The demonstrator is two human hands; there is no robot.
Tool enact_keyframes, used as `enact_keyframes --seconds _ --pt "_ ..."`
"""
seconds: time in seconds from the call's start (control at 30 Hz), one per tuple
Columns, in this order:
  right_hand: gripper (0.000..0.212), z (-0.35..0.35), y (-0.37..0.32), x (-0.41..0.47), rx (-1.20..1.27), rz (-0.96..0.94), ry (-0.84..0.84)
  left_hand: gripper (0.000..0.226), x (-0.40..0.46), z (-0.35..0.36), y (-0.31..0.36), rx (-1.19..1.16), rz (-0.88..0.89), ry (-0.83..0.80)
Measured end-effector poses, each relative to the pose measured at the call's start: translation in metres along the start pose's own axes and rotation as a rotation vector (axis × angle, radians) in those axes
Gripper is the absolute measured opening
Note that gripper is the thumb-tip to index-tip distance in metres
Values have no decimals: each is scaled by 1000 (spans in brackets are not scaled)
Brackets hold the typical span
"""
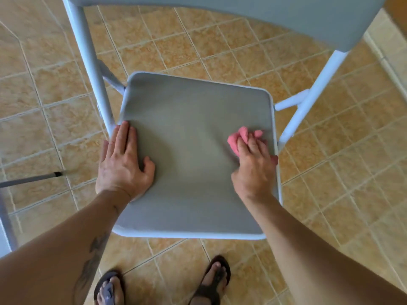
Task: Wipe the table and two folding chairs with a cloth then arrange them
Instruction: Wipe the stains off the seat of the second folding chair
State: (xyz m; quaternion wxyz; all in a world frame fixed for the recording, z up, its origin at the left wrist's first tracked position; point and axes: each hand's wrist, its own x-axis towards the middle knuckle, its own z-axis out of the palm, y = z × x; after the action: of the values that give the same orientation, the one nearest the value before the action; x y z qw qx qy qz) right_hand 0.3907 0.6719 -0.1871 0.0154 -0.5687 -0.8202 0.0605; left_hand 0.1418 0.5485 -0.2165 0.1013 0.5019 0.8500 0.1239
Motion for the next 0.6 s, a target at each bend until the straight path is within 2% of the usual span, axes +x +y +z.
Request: enact_keyframes --seconds 0.1,0.2,0.37,0.43,0.53,0.6 --pt "90 -3 -56 -55 53 -105 -77 83 -1 1 -4 -38 22 1" --pt "81 2 -94 -96 122 -220 -127 82 -2 2 -9 -98 59 8" --pt "83 0 -67 -90 66 -324 -129 81 0 0 -18 -33 111 -52" --pt "85 -4 -38 -91 62 -233 -117 78 -4 -2 -17 28 102 -75" --pt "93 -16 14 -105 48 27 -112 67 -15 -8 -4 21 34 -84" --pt "94 -27 32 -116 59 201 -135 59 -31 -10 7 -20 52 -67"
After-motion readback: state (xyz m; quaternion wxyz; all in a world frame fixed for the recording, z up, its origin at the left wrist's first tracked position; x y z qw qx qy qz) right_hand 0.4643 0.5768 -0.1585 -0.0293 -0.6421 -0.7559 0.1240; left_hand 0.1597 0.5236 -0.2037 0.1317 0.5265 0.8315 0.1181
